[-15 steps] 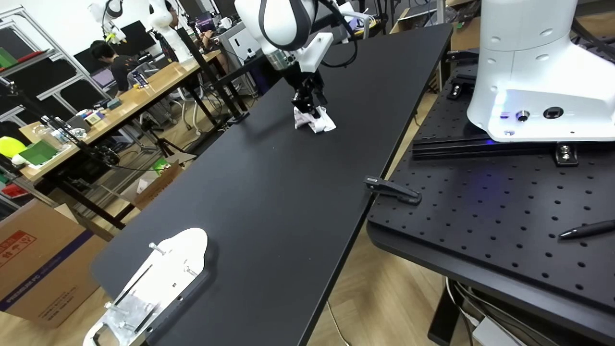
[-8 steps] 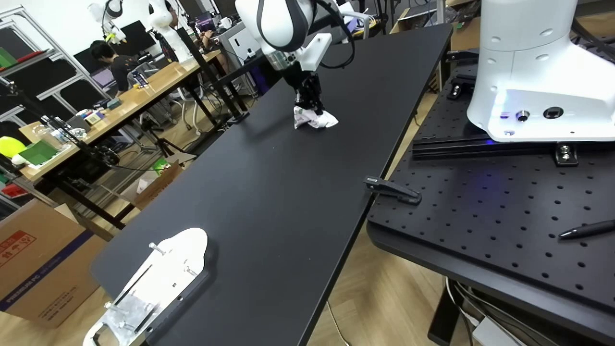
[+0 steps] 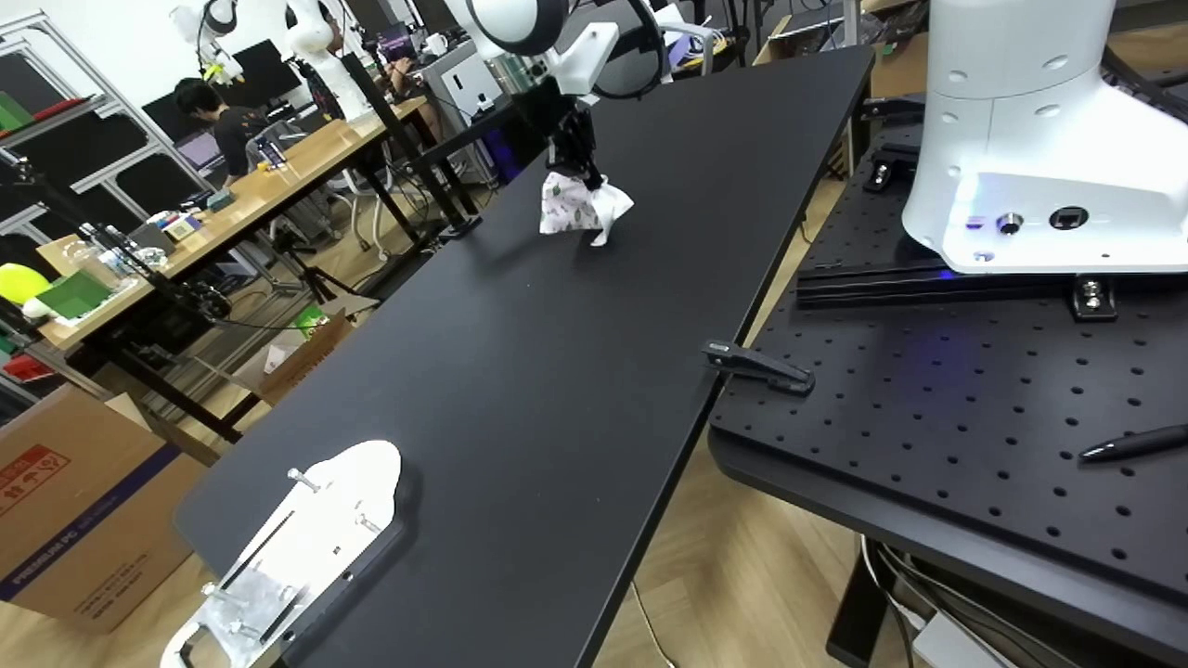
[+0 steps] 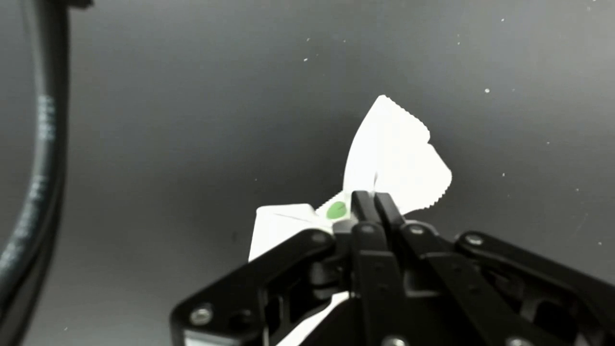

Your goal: Put the cloth on the stand then put it back on the table

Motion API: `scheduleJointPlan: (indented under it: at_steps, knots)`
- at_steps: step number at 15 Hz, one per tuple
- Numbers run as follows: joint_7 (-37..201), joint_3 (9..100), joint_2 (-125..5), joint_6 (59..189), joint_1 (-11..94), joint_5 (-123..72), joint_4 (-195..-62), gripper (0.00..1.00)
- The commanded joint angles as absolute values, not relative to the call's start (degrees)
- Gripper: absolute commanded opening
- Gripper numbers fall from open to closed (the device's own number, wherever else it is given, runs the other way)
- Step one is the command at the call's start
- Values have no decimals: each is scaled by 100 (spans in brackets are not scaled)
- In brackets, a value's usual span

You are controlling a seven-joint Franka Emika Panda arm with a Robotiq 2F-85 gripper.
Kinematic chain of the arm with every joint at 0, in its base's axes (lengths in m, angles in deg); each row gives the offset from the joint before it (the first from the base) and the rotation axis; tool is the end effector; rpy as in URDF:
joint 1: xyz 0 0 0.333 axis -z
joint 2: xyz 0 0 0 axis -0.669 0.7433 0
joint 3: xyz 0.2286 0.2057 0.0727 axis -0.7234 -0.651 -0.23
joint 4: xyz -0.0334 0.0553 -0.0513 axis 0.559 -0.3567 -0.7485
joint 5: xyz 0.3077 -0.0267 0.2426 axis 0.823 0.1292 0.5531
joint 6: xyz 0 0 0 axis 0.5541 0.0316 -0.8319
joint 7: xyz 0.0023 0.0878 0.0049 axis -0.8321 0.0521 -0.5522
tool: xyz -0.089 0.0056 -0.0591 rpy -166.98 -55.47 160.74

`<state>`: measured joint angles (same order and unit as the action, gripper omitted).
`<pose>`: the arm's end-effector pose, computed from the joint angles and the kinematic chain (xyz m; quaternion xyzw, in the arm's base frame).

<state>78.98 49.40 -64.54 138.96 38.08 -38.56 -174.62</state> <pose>0.4906 0.0470 0.2216 0.9871 0.1453 -0.0064 0.0670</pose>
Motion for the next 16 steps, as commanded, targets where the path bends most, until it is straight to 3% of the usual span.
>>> scheduleJointPlan:
  at_steps: [1, 8, 16]
  knots:
    - [7911, 4985, -7268, 13216, 3772, -3975, -17413, 1]
    - [8014, 5028, -8554, 12099, 4134, -4137, -16970, 1]
    - [8067, 5341, -9172, 12068, 4798, -3974, -16917, 1]
